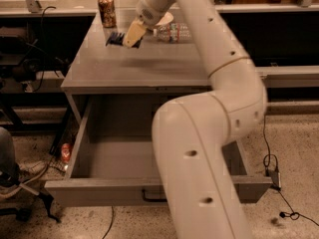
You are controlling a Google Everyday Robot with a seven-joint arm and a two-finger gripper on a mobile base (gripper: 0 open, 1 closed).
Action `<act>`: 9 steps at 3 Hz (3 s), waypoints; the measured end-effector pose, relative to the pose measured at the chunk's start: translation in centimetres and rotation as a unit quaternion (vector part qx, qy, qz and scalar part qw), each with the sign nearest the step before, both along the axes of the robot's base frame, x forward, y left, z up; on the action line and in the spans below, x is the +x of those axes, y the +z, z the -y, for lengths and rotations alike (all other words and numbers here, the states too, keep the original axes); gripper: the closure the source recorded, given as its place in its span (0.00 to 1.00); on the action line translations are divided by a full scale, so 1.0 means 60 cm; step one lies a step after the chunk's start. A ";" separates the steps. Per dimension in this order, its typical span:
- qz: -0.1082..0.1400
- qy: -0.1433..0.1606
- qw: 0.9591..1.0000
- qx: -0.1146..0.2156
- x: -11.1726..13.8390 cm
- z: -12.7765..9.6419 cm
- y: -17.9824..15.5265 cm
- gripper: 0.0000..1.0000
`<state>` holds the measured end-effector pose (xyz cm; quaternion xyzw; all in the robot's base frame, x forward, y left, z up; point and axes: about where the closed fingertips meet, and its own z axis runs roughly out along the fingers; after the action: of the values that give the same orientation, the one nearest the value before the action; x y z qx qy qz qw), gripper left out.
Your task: Place rxbar blueberry into top drawer
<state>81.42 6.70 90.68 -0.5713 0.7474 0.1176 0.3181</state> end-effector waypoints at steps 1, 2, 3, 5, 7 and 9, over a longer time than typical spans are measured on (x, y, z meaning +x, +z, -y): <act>0.044 -0.052 0.997 0.019 -0.023 0.056 0.112 1.00; 0.097 -0.074 0.990 0.072 -0.131 0.090 0.249 1.00; 0.095 -0.073 0.990 0.071 -0.131 0.088 0.246 1.00; 0.034 -0.068 0.995 0.066 -0.202 0.094 0.175 1.00; -0.097 -0.097 0.990 0.033 -0.327 0.109 -0.022 1.00; -0.120 -0.095 0.988 0.019 -0.346 0.107 -0.063 1.00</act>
Offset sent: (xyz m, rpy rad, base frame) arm -0.1724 -0.0534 0.0563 0.1002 -0.0798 -0.1760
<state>60.67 0.29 86.87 -0.4728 0.8288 0.1687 0.2470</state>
